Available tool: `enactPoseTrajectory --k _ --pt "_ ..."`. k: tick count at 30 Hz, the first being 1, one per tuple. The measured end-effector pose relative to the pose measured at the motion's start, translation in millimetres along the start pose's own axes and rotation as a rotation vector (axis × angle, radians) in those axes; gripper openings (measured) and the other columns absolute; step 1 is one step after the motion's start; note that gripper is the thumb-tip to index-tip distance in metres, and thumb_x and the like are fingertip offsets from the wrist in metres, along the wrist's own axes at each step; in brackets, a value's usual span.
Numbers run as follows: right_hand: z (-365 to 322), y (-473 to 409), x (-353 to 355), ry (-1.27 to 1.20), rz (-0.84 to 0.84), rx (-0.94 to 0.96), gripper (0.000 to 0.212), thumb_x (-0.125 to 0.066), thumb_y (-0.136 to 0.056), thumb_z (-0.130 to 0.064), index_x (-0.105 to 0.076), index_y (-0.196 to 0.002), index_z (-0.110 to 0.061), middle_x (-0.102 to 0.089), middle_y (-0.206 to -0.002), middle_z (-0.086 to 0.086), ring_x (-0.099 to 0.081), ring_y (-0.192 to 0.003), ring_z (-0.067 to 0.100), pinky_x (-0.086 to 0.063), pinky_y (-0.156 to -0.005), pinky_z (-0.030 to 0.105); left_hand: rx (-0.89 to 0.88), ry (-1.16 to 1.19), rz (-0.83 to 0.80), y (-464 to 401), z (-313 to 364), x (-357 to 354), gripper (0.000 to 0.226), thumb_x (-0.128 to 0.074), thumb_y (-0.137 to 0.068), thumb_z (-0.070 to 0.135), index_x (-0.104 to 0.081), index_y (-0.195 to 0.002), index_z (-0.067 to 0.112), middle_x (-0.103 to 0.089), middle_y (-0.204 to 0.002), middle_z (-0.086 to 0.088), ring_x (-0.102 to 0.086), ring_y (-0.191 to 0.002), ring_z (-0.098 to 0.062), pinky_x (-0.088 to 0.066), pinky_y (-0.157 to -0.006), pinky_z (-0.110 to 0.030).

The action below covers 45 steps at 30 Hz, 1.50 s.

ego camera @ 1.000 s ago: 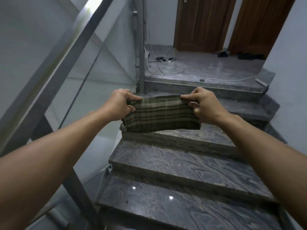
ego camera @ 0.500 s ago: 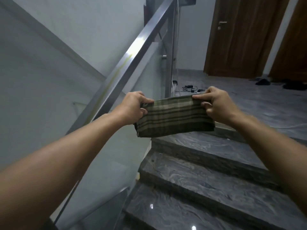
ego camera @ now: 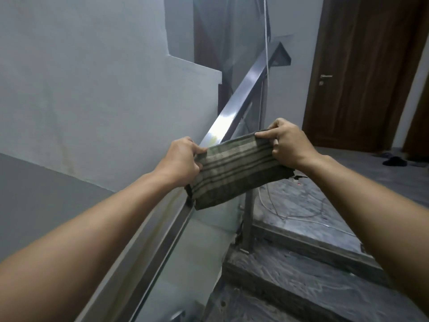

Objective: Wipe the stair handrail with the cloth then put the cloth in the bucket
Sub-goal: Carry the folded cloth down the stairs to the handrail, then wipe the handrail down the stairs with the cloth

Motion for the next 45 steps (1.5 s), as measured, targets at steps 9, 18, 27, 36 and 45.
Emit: enactPoseTrajectory --k 9,18,27,36,45 --pt "2.3 -137.5 -20.0 0.042 -0.042 0.143 0.042 -0.060 -0.082 -0.002 -0.069 -0.113 -0.027 -0.056 -0.110 0.002 -0.053 -0.102 0.027 -0.047 -0.097 0.043 0.178 -0.048 0.089 -79.3 -20.9 2.2 0.034 -0.071 -0.078 0.009 -0.069 -0.111 0.006 -0.056 -0.098 -0.005 -0.055 -0.096 -0.019 -0.036 -0.083 -0.019" --pt "-9.5 -216.8 -41.3 0.065 -0.177 0.318 0.040 -0.057 -0.082 0.005 -0.073 -0.107 -0.022 -0.056 -0.109 0.006 -0.051 -0.100 0.027 -0.047 -0.088 0.039 0.416 -0.139 0.021 -115.3 -23.0 -19.7 0.027 -0.068 -0.080 0.011 -0.070 -0.106 0.008 -0.060 -0.116 -0.017 -0.058 -0.107 -0.028 -0.043 -0.093 -0.028" --pt "-7.7 -217.7 -53.7 0.331 -0.116 0.679 0.023 -0.064 -0.086 -0.021 -0.072 -0.107 -0.020 -0.059 -0.113 0.009 -0.050 -0.106 0.027 -0.044 -0.092 0.042 0.267 -0.286 0.051 -120.0 7.4 -46.7 0.039 -0.050 -0.084 0.020 -0.053 -0.121 0.007 -0.044 -0.131 -0.011 -0.041 -0.121 -0.029 -0.039 -0.104 -0.042" --pt "20.2 -193.3 -84.5 0.463 -0.486 0.764 0.081 -0.035 -0.079 -0.052 -0.018 -0.150 -0.018 -0.019 -0.159 0.010 -0.019 -0.143 0.028 -0.016 -0.119 0.040 0.309 -0.219 -0.088 -118.4 -11.4 -96.6 0.082 -0.034 -0.093 0.052 0.005 -0.149 0.006 0.003 -0.161 -0.013 -0.001 -0.149 -0.024 -0.004 -0.122 -0.039" --pt "5.3 -186.5 -96.5 0.583 -0.349 0.982 0.077 -0.034 -0.085 -0.064 -0.027 -0.144 -0.014 -0.033 -0.152 0.014 -0.019 -0.145 0.032 -0.017 -0.118 0.047 0.286 -0.377 -0.019 -105.3 -8.0 -94.5 0.087 -0.041 -0.091 0.053 0.000 -0.148 0.001 -0.009 -0.159 -0.017 -0.019 -0.144 -0.029 -0.019 -0.117 -0.038"
Point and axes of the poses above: each hand's wrist, its own y-axis away from the middle knuckle, its own x-axis out of the back of the hand, z = x × y, the point moved 8 cm from there along -y, towards the middle knuckle
